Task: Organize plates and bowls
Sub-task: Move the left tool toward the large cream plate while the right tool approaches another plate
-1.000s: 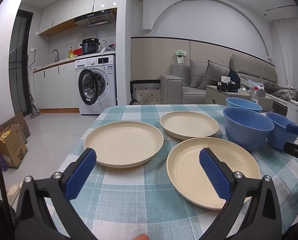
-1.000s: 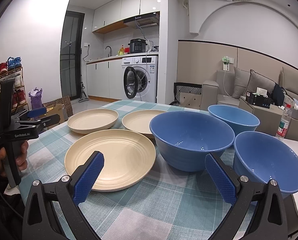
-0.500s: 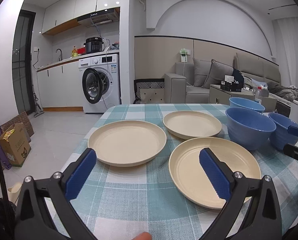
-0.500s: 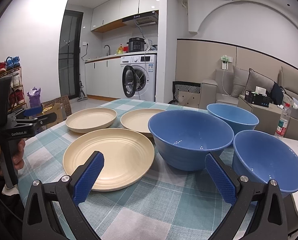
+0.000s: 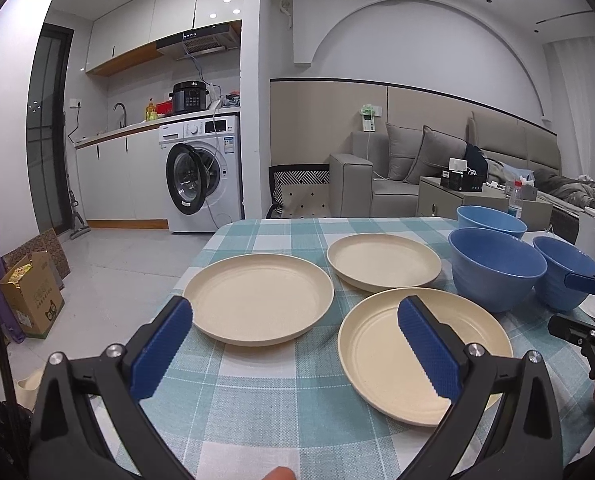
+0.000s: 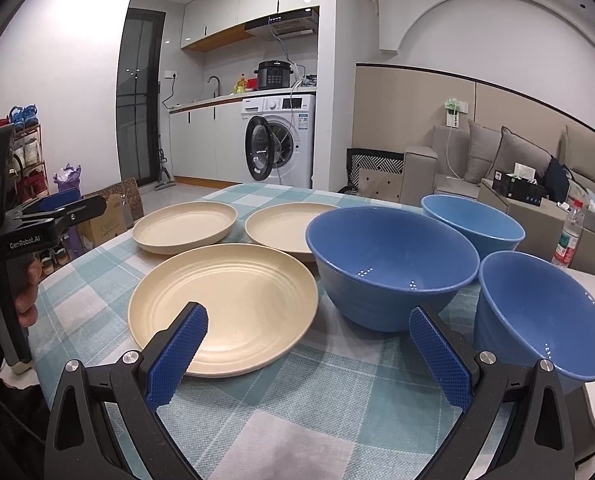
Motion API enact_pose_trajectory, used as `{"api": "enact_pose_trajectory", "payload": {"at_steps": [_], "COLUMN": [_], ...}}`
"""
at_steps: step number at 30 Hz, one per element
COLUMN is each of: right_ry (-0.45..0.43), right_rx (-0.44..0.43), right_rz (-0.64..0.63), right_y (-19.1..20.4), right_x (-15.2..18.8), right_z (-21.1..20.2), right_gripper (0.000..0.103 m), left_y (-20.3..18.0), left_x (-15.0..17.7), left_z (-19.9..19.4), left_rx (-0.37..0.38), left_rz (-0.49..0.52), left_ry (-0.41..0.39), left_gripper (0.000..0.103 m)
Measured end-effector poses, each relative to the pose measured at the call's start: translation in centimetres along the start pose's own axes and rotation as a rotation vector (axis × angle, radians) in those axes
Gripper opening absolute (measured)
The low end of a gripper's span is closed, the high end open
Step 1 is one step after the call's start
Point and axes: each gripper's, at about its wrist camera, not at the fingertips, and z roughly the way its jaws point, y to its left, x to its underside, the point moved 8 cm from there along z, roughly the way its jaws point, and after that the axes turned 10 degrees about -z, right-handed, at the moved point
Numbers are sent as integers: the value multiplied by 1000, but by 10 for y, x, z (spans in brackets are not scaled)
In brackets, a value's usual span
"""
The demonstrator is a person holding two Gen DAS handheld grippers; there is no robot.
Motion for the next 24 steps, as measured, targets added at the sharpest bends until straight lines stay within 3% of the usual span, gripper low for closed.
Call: {"api": "enact_pose_trajectory", "payload": {"at_steps": [24], "right_ry": [-5], "right_rx": [-73], "right_rz": [-5], "right_y": [40], "right_x": [-55], "right_z": [9], "right_gripper": [103], "left_y": [6], "left_x": [-12], "left_z": [9], "left_rx": [-16], "left_rz": [10], "left_ry": [76], "left_gripper": [103]}}
